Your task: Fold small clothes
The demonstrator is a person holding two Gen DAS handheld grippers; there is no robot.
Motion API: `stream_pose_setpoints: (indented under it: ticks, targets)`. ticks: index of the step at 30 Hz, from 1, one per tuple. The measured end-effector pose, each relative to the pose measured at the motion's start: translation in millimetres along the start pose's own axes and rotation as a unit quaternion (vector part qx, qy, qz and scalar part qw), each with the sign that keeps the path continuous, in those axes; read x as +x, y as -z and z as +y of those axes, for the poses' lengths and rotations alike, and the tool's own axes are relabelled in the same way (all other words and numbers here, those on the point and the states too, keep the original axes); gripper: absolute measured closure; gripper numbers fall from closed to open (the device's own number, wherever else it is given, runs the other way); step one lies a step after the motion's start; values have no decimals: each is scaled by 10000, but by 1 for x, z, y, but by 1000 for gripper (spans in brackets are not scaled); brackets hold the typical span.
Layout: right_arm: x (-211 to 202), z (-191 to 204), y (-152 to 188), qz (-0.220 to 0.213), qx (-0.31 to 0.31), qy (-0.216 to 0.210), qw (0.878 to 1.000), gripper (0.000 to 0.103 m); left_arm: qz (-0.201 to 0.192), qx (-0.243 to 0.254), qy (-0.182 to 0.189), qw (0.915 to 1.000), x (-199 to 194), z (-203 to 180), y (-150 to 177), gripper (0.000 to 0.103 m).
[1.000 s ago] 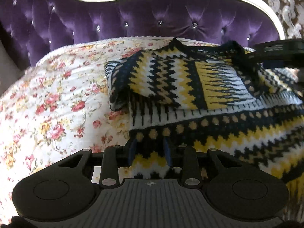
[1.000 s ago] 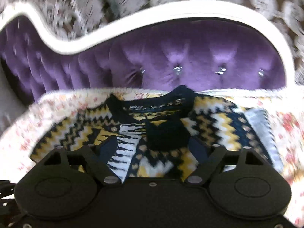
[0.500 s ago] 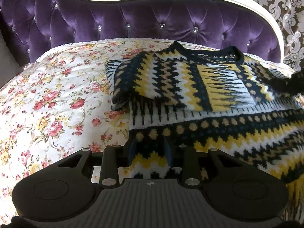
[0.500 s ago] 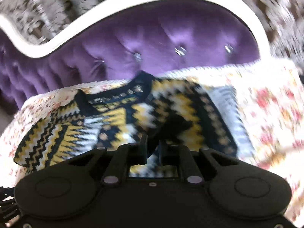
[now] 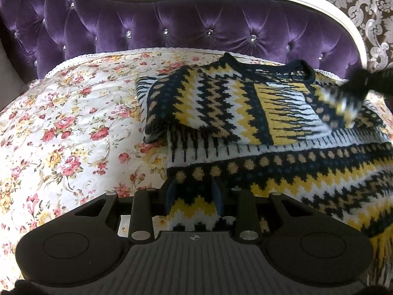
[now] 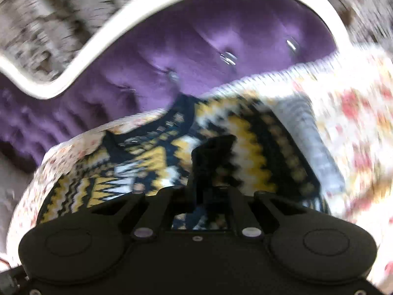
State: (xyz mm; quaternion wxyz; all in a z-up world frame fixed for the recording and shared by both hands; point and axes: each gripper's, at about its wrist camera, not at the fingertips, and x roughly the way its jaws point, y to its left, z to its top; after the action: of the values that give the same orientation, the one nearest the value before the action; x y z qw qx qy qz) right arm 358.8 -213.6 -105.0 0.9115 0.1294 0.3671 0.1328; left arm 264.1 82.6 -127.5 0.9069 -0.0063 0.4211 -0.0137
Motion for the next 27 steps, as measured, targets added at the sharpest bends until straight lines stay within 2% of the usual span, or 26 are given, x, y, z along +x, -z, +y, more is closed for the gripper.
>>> stream_pose_setpoints:
  ticks: [3,6,8,12,14,16,19,21,24,27]
  targets:
    - [-27,19,-20,-537,-634,-42,9965,93,24,-49,22,10000,0,1,-1,72]
    - [-33,9,-34,-756,-769,392,9934,93,25,-8,18,10000,0,1,-1,72]
    - [-19,-12,-37,-607,-596,637,9943,92,44,0,-4,10000,1,0,-2,72]
    - [22,-41,-25,51,-418,893,9951,92,179,-34,42,9998,-4,-1,-14,73]
    - [28,-46,-15,161,-376,902,9951,92,54,-100,195,9997,-12,0,-28,72]
    - [29,-47,-7,151,-391,924,9948,91,-145,-104,181,9997,-17,-2,-47,72]
    - [30,-51,-4,136,-304,892,9955,90,-303,-189,-55,9993,-9,-4,-74,72]
    - [27,-53,-1,113,-259,858,9959,90,-260,-273,-278,9989,6,-5,-88,72]
    - [26,-54,-1,110,-256,859,9959,90,-65,-243,-687,9973,35,-7,-99,72]
    - [26,-56,-1,84,-282,855,9959,90,262,-300,-859,9955,60,-2,-97,71]
